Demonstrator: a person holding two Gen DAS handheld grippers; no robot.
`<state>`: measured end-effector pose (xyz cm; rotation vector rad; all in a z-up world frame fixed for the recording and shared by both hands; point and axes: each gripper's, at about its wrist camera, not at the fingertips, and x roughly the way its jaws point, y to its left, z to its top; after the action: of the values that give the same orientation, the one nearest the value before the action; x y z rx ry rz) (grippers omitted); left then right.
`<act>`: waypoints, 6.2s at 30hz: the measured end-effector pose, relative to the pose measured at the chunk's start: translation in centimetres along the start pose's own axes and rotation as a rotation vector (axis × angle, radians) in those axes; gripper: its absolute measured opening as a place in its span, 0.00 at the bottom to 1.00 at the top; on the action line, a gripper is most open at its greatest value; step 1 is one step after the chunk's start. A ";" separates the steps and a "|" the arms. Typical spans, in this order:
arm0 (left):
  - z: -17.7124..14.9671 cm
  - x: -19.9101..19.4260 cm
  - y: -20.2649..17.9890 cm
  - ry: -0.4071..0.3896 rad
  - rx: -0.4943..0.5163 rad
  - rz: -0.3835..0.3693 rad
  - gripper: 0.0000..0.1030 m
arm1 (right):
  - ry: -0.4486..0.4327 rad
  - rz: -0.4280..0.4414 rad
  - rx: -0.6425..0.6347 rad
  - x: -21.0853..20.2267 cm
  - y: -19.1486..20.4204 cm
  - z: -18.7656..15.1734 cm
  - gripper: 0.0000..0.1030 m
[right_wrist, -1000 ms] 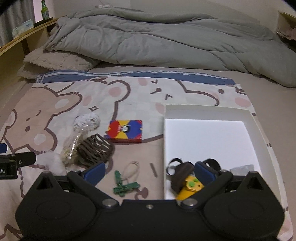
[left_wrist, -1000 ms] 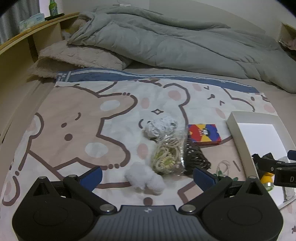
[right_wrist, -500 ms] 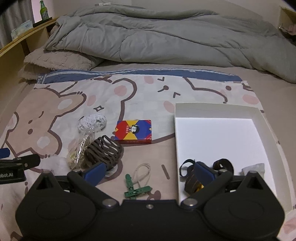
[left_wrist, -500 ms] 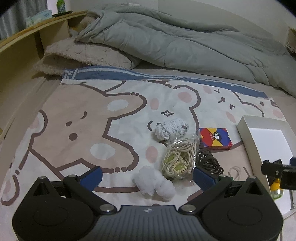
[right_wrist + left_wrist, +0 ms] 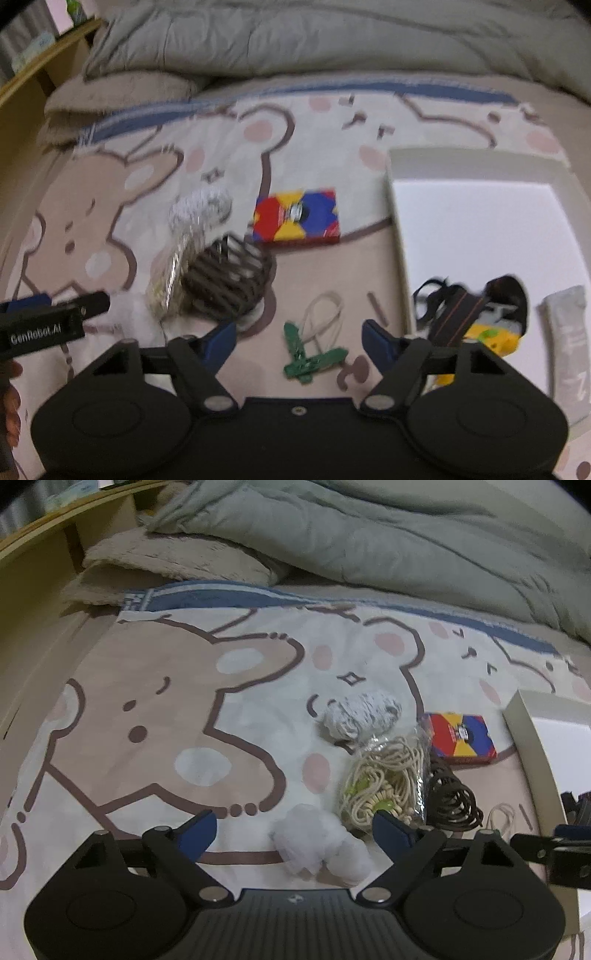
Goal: Organize objects
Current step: 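Withdraw both grippers from the tray toward the remaining items, then grasp the green clip with the right gripper, then lift the green clip with the right gripper and carry it over the white tray, then lower the green clip into the tray beside the grey pouch and open the right gripper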
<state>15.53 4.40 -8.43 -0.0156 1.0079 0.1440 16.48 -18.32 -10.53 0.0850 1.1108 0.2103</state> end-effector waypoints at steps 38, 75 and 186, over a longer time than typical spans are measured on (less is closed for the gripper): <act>0.4 5.5 -1.2 0.127 -0.001 0.000 0.27 | 0.127 -0.099 -0.243 6.4 1.4 -0.3 0.28; -0.2 -5.3 -0.1 -0.127 -0.007 -0.012 0.25 | -0.162 -0.029 -0.224 -4.0 0.5 -1.0 0.28; -6.7 -5.3 -30.5 -0.083 0.595 -0.462 0.50 | 0.005 -0.395 0.075 -8.2 -25.2 -6.5 0.41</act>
<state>10.95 -26.92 -9.16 0.2962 0.9089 -0.5747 10.36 -44.89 -10.53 -0.0692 1.1172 -0.1844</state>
